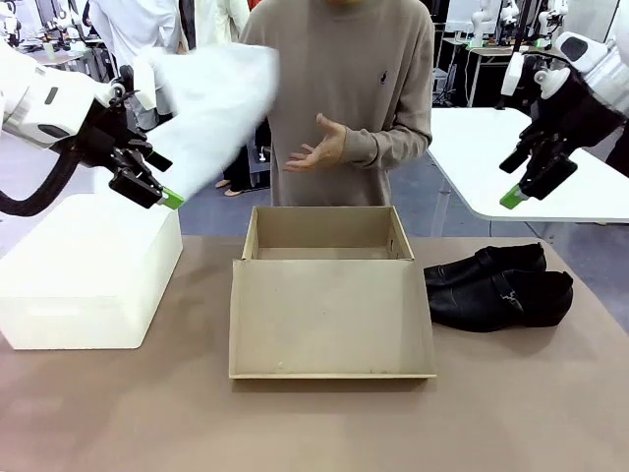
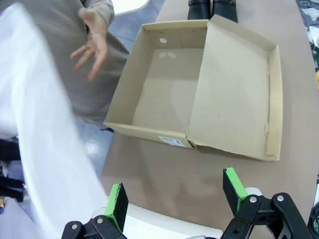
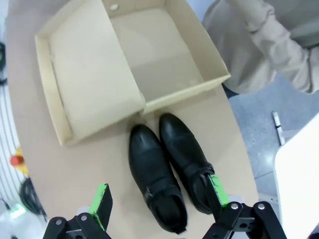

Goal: Pack the shoes into the box.
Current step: Place one shoe of the Shoes into the Shoes Box.

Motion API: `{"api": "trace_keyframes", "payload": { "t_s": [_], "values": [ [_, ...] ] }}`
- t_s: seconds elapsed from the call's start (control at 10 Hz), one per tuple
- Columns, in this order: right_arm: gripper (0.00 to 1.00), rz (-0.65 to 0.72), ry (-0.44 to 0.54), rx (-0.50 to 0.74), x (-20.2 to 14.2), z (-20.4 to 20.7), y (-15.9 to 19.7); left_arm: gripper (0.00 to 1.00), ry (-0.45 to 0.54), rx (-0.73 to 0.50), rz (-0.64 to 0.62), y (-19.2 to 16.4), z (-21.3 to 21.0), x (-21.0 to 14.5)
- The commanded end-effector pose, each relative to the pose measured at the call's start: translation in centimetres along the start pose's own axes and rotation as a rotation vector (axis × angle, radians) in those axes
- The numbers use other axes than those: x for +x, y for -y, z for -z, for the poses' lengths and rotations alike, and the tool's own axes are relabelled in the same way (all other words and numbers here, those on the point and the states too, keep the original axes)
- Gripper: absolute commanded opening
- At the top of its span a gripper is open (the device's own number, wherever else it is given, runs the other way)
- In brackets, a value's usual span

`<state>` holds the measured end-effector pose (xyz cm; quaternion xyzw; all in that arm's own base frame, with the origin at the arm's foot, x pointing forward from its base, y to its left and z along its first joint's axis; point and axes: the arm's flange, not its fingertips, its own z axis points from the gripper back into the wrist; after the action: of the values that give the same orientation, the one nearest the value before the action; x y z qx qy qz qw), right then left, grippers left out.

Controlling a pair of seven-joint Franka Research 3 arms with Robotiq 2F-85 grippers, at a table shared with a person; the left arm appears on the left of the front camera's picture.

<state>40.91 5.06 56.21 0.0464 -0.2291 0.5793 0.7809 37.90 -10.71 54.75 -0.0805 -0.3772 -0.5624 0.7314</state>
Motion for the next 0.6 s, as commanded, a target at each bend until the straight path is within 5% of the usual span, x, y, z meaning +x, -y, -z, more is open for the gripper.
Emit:
{"api": "trace_keyframes", "payload": {
  "t_s": [0.0,0.4,0.5],
  "values": [
    [1.00,-0.130,-0.098,-0.011,-0.14,-0.61,1.89,1.00,0.016,-0.014,0.009,-0.21,0.14,-0.22],
    [1.00,-0.184,-0.187,-0.024,-0.39,-0.09,2.51,1.00,0.016,-0.014,0.009,-0.21,0.14,-0.22],
    [1.00,-0.147,-0.132,-0.006,-0.51,0.17,2.42,1.00,0.016,-0.014,0.009,-0.21,0.14,-0.22]
  ]
}}
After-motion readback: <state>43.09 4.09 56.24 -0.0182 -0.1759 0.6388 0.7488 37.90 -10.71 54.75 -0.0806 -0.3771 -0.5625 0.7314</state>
